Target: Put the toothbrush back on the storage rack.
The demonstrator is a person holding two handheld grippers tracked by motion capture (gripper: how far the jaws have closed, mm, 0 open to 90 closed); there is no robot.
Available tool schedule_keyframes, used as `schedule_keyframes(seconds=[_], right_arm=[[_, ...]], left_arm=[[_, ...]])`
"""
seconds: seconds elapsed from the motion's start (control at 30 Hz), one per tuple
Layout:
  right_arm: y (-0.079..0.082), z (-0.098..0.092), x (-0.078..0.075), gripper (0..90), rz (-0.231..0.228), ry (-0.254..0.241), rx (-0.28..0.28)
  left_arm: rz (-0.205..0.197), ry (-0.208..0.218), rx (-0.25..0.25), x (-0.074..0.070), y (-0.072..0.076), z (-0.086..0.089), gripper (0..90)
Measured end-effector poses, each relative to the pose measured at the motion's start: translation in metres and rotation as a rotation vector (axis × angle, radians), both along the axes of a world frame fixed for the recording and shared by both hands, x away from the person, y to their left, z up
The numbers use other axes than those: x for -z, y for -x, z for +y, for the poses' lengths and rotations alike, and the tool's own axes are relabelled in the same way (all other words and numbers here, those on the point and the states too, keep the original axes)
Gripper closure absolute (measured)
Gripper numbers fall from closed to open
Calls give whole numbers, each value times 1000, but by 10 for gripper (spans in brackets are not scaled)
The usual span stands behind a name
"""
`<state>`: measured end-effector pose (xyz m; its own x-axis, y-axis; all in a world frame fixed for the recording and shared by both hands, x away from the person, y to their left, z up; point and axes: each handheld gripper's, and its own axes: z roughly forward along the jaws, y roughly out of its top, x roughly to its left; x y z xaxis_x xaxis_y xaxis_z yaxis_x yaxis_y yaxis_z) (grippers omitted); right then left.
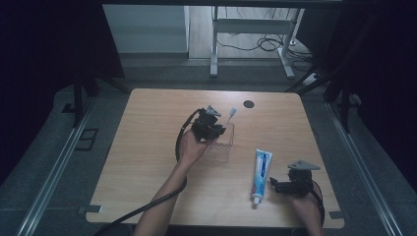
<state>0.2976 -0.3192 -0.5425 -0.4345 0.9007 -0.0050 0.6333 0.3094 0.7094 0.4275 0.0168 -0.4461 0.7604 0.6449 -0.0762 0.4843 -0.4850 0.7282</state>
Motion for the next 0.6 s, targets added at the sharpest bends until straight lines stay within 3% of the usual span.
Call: schedule_keyframes(seconds=[0.6], right_arm=[[0,0,0,29,0,0,0]], left_arm=[[11,-43,9,8,0,-9,785]])
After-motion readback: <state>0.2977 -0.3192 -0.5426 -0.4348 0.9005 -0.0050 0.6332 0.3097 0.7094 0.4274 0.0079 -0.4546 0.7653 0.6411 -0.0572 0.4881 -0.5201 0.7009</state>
